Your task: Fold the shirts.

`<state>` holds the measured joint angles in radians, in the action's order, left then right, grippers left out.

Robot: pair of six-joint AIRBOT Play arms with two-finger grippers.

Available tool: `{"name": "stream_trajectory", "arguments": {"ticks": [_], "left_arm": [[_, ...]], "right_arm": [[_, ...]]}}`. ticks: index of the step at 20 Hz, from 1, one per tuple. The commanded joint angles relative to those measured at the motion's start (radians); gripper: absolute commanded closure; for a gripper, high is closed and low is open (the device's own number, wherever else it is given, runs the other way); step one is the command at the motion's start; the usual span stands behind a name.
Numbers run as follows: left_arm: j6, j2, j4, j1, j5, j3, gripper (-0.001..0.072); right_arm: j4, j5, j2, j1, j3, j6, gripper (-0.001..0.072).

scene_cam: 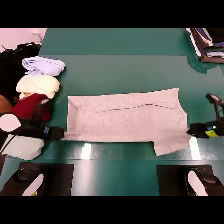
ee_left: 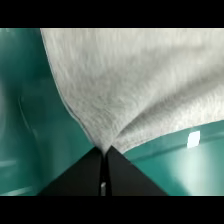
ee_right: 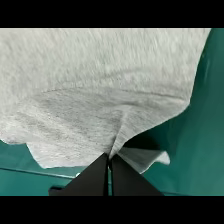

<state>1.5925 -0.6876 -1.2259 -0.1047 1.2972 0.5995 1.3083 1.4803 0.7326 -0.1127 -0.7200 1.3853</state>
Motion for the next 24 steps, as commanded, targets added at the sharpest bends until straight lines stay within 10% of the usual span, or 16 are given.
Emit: {"name": "stream_trajectory", "arguments": {"ticks": [1,15,16,17,18,23,24], "left_arm": [[0.005,-0.038,-0.024,0.001,-0.187,0.064,0.0685],[0.005,-0.626,-0.023,0.001,-0.503,0.422,0.0682],[0.005,-0.624,-0.023,0.001,-0.504,0.426,0.0543],[0.005,-0.624,-0.023,0.001,-0.492,0.434,0.0253],[0.005,-0.623,-0.024,0.001,-0.467,0.442,0.0137],[-0.003,-0.623,-0.01,0.002,-0.317,0.49,0.017],[-0.003,-0.623,0.006,0.002,-0.309,0.49,0.0319]], "right_arm": [[-0.029,-0.085,0.107,0.071,-0.136,0.001,0.0701],[-0.077,-0.156,0.843,0.093,-0.773,0.0,0.0689],[-0.135,-0.143,0.869,0.077,-0.796,-0.022,0.0558],[-0.196,-0.122,0.892,0.055,-0.813,-0.046,0.0454],[-0.246,-0.103,0.907,0.032,-0.818,-0.076,0.0448],[-0.267,0.021,0.955,-0.125,-0.817,-0.138,0.0126],[-0.267,0.04,0.97,-0.154,-0.816,-0.138,0.0126]]}}
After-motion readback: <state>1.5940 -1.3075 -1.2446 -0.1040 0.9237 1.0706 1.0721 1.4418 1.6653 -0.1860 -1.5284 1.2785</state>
